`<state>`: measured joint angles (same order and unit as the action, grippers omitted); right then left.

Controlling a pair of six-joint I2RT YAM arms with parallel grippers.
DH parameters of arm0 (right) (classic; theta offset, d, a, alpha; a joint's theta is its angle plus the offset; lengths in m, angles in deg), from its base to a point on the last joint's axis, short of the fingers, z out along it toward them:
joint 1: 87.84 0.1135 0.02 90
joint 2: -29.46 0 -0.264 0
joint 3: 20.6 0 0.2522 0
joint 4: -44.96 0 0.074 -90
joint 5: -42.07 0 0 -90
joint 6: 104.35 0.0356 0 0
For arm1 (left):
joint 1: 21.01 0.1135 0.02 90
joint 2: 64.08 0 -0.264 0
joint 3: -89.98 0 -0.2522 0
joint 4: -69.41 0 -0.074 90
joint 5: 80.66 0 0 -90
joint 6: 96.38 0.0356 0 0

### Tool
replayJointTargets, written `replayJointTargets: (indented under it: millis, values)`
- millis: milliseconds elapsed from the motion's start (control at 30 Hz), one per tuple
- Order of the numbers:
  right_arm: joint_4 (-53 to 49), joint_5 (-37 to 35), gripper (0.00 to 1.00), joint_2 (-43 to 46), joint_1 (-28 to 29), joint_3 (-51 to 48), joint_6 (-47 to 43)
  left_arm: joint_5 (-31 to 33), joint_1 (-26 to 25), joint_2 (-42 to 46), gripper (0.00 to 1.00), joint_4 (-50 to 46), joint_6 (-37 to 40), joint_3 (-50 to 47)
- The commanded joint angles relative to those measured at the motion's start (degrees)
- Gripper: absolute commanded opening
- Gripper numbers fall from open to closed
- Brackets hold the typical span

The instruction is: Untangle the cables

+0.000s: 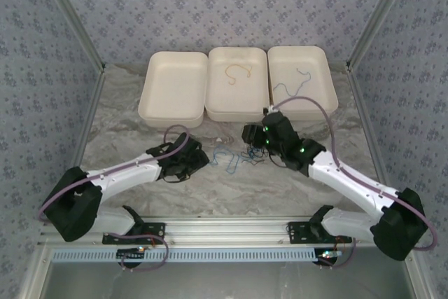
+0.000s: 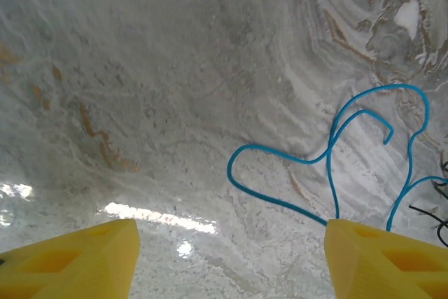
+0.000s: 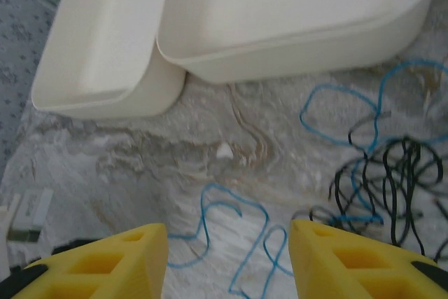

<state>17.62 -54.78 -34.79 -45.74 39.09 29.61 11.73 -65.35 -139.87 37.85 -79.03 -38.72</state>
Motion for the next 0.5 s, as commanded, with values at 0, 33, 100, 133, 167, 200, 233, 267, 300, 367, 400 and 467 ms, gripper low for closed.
replayJointTargets:
  millis: [0,33,100,133,167,200,233,267,300,367,400,467]
  values:
    - [2.07,-4.61,0.5,1.93,3.45,-3.11,6.38,0.64,-0.45,-0.35,0.74,5.67,-5.9,-1.83]
    - [2.36,-4.98,0.5,1.78,4.46,-3.71,6.87,0.83,-0.46,-0.77,0.75,7.32,-6.84,-2.18]
    - [3.2,-5.95,0.5,1.36,6.83,-4.89,8.64,1.36,-0.5,-1.79,0.75,9.47,-8.3,-2.26]
    - [3.8,-6.28,0.49,1.05,7.89,-5.42,9.25,1.58,-0.49,-2.4,0.74,10.28,-8.68,-2.14]
    - [4.0,-7.06,0.49,0.53,9.44,-5.67,9.94,2.18,-0.49,-3.05,0.69,10.8,-8.96,-1.8]
    - [3.66,-7.92,0.49,-0.21,10.66,-5.84,10.68,3.03,-0.51,-3.51,0.63,10.94,-9.09,-1.56]
    - [2.84,-8.8,0.47,-1.1,11.83,-5.84,11.44,4.25,-0.6,-3.83,0.5,10.67,-9.06,-1.34]
    - [1.99,-9.84,0.46,-2.11,12.65,-5.83,12.34,5.6,-0.65,-3.85,0.36,9.72,-8.94,-1.01]
    - [0.79,-10.95,0.44,-2.96,13.53,-5.95,13.63,7.43,-0.63,-3.46,0.19,7.68,-8.76,-0.6]
    - [0.42,-11.65,0.42,-3.97,14.34,-7.25,16.33,10.68,-0.66,-1.33,0.02,3.88,-8.55,-0.6]
    - [0.38,-11.68,0.41,-4.63,14.71,-7.67,17.73,12.1,-0.66,0.61,0.0,2.52,-8.57,-1.43]
    - [-0.76,-12.9,0.4,-5.69,15.23,-7.48,19.24,14.58,-0.65,5.63,0.0,-0.03,-8.53,-3.43]
